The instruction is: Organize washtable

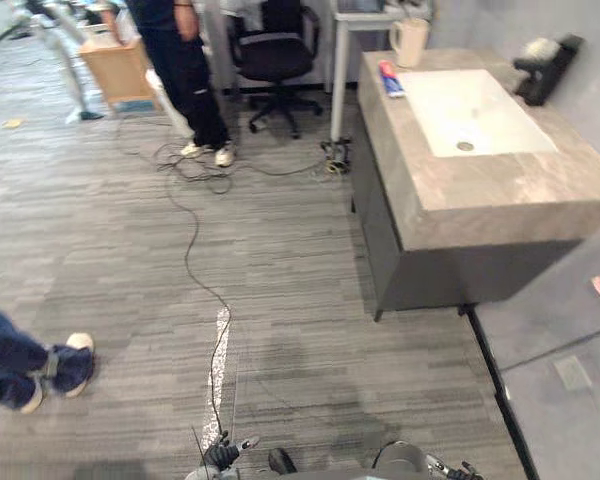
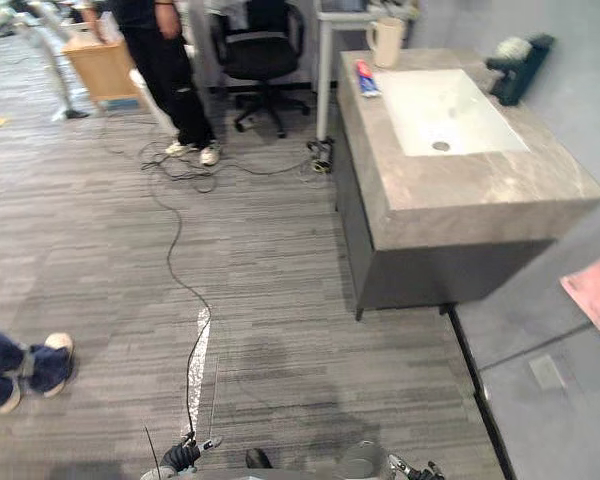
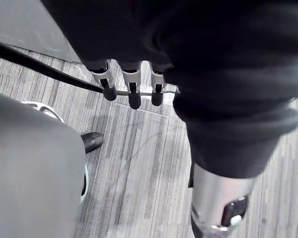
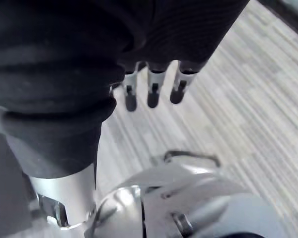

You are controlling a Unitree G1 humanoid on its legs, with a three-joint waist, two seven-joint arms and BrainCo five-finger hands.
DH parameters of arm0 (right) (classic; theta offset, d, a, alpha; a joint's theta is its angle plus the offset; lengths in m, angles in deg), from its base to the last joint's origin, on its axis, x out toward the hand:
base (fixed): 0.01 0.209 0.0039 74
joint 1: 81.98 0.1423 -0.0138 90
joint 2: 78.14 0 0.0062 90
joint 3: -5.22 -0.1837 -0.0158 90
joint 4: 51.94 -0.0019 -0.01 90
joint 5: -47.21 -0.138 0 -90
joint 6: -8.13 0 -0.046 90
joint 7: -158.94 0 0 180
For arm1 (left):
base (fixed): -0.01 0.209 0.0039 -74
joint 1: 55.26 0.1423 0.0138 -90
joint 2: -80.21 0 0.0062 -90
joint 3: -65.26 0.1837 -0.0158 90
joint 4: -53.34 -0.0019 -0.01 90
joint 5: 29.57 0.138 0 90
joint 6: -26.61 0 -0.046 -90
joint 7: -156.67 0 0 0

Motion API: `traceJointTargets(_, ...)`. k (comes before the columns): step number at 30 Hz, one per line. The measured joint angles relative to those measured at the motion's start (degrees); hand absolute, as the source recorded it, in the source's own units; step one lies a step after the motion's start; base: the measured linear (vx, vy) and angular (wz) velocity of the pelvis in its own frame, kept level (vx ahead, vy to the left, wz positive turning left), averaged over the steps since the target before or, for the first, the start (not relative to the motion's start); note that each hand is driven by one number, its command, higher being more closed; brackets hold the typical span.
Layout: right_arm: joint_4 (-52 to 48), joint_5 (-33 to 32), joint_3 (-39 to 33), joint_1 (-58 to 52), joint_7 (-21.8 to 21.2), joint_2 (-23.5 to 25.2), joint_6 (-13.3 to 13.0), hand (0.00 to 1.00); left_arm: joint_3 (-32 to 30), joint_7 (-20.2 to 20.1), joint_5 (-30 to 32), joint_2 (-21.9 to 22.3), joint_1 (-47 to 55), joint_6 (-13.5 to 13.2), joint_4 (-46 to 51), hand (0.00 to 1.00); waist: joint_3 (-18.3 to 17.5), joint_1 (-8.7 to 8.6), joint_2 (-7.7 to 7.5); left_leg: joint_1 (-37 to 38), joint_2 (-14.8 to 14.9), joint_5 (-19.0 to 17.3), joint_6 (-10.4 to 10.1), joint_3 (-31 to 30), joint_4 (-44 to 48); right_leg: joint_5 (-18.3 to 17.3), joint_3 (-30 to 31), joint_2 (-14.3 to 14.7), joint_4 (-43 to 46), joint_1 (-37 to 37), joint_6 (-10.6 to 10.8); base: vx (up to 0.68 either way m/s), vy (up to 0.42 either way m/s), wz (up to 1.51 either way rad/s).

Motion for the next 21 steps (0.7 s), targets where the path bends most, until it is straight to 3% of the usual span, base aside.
traceJointTargets(1,0.34,0.42,0.36,1.28,-0.50,0.13,-0.19,0.00,-1.17,0.02,-0.38,-0.29,-0.22,0.07,-0.11,0.00,0.13,0.02,-0.71,-0.89,-0.16,0.77,-0.03,-1.05,-0.01,-0.69,0.91,0.31,-0.80,0.06,0.48,-0.01,-0.069,0.42)
traceJointTargets(2,0.48,1.25,0.37,1.48,-0.75,-0.29,-0.32,0.00,-1.97,0.03,-0.68,0.02,-0.49,0.01,-0.59,0.00,0.62,0.04,-0.19,-0.99,0.17,1.29,-0.18,-1.31,0.00,-1.14,1.21,0.74,-0.83,0.25,-0.12,-0.02,-0.055,0.32)
traceJointTargets(5,1.20,1.78,0.37,1.65,-0.55,-0.52,-0.08,0.00,-6.11,1.00,-3.97,1.00,-0.11,0.12,-2.14,0.00,0.72,0.24,0.24,0.70,1.10,1.67,-0.64,-1.05,-0.04,-1.94,1.71,1.75,-2.07,2.05,1.43,-0.03,-0.082,-0.01)
traceJointTargets(11,2.64,1.78,0.31,1.10,-0.39,-0.92,-0.07,0.00,-6.43,1.39,-6.45,1.54,0.15,0.09,-2.44,0.00,0.35,0.28,0.43,1.02,1.84,1.75,-0.83,-1.13,-0.06,-2.71,1.48,2.47,-3.09,2.76,3.15,0.00,-0.048,-0.01)
traceJointTargets(15,4.51,1.81,0.29,1.47,-0.45,-0.56,-0.04,0.00,-7.88,1.42,-7.66,1.39,0.06,0.00,-2.52,0.00,-0.48,1.17,-0.44,0.31,1.21,1.74,-0.85,-1.16,-0.06,-2.14,1.02,1.97,-3.95,3.24,3.73,0.09,0.016,0.05)
traceJointTargets(19,4.91,2.15,0.12,1.88,-0.44,0.76,0.08,0.00,-8.52,1.59,-8.42,0.21,0.05,-0.49,-2.52,0.00,-0.44,1.84,-3.10,-0.78,0.41,1.68,-0.80,-1.42,-0.07,-1.95,-0.21,1.30,-4.88,3.22,3.92,0.07,0.028,0.13)
traceJointTargets(21,4.84,2.23,0.01,2.41,-0.44,0.89,0.11,0.00,-10.02,1.73,-8.98,-0.02,0.05,-0.50,-2.49,0.00,-0.37,1.90,-3.35,-0.74,-0.43,1.05,-0.28,-1.67,-0.07,-2.12,-1.04,0.39,-4.70,3.34,4.25,0.05,0.063,0.12)
